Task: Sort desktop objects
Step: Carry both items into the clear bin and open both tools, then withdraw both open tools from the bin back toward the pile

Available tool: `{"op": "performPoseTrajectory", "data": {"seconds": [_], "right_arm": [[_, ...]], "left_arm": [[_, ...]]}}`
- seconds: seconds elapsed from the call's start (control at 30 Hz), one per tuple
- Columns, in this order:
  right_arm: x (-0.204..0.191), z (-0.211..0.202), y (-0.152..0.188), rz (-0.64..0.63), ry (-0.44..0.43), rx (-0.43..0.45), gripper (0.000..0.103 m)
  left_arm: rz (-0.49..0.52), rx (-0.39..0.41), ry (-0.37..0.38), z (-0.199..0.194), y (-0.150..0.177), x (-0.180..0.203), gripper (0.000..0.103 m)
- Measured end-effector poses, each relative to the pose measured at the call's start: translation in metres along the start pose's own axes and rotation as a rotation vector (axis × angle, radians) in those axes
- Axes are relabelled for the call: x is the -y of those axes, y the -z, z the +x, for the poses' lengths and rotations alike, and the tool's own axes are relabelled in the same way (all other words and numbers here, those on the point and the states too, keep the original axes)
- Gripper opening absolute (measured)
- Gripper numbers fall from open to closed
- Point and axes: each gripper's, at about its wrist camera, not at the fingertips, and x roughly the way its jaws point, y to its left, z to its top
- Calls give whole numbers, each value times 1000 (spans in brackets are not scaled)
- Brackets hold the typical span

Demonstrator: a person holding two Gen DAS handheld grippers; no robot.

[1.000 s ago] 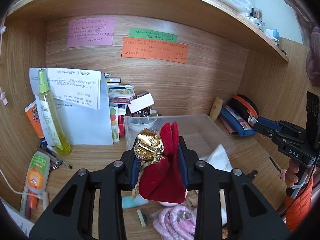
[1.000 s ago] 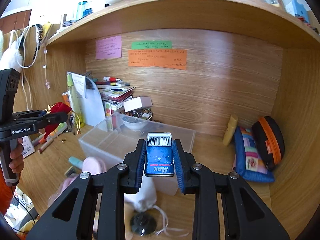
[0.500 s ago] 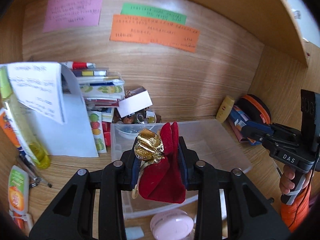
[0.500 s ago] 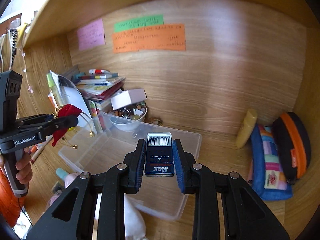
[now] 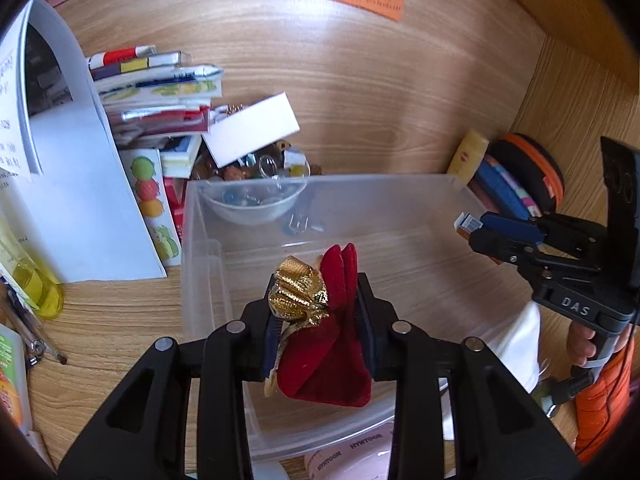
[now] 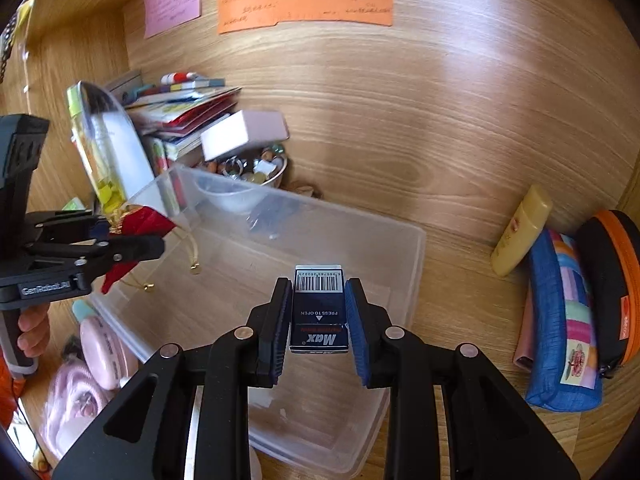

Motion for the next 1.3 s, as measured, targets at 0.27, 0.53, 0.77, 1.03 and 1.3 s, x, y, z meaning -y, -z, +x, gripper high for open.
{"op": "performPoseTrajectory", "data": {"seconds": [0.27, 0.53, 0.77, 1.03, 1.3], "right_arm": [[-7, 5, 3, -42, 2, -25, 25], [-10, 12, 7, -64, -7, -60, 25], [-12, 12, 6, -76, 6, -60, 25], [-14, 9, 2, -89, 62, -15, 51], [-13, -3, -1, -89, 104, 44, 71]], "left_arm": [[35, 13, -67, 0, 4, 10, 33], [70, 18, -102, 4, 7, 13, 41], [88, 44, -128, 4, 11, 18, 58], [64, 59, -95, 1, 11, 15, 61], [48, 110, -61, -12, 10, 17, 85]]}}
